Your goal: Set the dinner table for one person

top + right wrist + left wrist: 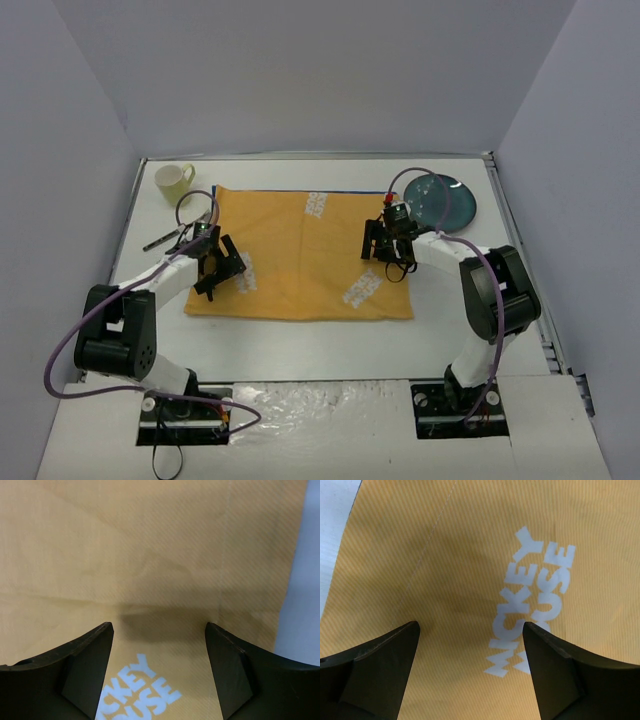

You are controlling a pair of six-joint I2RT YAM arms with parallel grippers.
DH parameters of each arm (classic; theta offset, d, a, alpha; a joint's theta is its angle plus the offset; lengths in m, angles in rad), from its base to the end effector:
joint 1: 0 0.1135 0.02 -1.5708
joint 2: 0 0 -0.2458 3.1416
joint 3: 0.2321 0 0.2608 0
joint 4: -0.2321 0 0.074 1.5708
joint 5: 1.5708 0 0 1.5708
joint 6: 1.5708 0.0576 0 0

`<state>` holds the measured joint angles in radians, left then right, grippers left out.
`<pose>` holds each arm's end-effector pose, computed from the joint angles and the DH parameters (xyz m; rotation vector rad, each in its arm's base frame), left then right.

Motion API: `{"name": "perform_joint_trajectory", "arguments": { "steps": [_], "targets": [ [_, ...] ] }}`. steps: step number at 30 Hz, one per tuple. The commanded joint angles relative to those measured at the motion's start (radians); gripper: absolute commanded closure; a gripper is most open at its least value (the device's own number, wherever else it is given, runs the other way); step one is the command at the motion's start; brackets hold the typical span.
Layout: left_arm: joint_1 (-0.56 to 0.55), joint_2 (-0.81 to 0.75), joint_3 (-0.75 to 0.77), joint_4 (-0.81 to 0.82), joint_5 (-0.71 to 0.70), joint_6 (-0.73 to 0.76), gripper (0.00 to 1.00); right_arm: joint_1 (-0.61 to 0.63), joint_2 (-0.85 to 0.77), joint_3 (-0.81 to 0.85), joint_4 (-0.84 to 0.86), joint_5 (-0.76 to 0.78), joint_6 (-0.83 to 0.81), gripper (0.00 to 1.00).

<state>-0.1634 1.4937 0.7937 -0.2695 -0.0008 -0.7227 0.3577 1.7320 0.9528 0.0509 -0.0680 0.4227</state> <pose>0.3042 -0.0501 0.1324 -0.7116 2.4768 -0.3416 0.3549 0.1368 0.1329 0.0405 2.3442 0.4733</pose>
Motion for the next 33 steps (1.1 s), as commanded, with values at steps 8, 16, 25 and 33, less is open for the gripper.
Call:
{"name": "perform_joint_trajectory", "arguments": {
  "steps": [8,16,25,33],
  "targets": [
    [-0.123,-0.054,-0.129,0.074,0.032,-0.232,0.19,-0.148,-0.013,-0.051,0.030,0.051,0.045,0.27],
    [-0.169,-0.082,-0.167,0.065,0.011,-0.306,0.19,-0.186,-0.039,0.009,-0.023,0.059,-0.007,0.27],
    [-0.165,-0.208,0.019,-0.125,-0.118,-0.122,0.17,-0.172,-0.228,0.069,-0.078,-0.065,-0.049,0.24],
    [-0.166,-0.334,-0.004,-0.202,-0.096,-0.075,0.19,-0.163,-0.432,-0.155,-0.087,-0.162,0.147,0.24]
  ]
}}
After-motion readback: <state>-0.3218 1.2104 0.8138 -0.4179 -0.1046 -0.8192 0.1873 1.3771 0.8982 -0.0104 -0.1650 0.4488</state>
